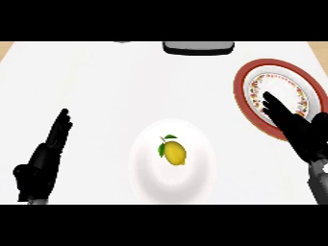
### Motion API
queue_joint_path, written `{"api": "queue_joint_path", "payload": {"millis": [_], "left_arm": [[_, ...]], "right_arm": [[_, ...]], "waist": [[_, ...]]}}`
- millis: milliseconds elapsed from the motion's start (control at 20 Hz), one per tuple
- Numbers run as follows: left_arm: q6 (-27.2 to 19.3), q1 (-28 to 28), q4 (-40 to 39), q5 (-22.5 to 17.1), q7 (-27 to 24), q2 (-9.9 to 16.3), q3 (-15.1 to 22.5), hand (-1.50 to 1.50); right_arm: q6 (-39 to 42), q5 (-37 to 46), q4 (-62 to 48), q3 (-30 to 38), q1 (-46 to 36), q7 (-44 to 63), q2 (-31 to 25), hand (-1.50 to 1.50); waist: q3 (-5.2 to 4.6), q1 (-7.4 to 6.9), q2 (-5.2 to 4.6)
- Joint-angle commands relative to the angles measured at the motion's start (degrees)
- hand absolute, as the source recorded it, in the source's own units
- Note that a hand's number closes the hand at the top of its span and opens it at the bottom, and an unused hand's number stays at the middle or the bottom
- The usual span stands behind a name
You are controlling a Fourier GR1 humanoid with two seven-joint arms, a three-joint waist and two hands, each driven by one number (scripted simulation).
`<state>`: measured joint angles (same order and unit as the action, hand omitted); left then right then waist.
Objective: Pick the lemon from the plate and place it in the plate
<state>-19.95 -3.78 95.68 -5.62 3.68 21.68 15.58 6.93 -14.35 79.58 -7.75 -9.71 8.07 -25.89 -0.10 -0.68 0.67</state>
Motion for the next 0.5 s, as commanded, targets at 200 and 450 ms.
{"api": "queue_joint_path", "payload": {"millis": [200, 450], "left_arm": [[1.0, 1.8, -3.4, -0.8, 3.4, -0.9, 0.4, 0.0], [1.6, 0.7, -6.2, -2.1, 5.7, -1.9, 1.2, 0.0]], "right_arm": [[18.2, -5.7, 8.5, -16.4, -13.1, -0.6, 11.0, 1.5], [15.8, 21.9, 20.1, -16.9, -28.4, -13.1, -3.6, 1.5]], "waist": [[0.11, -5.4, -1.59], [-0.15, -3.8, 0.71]]}}
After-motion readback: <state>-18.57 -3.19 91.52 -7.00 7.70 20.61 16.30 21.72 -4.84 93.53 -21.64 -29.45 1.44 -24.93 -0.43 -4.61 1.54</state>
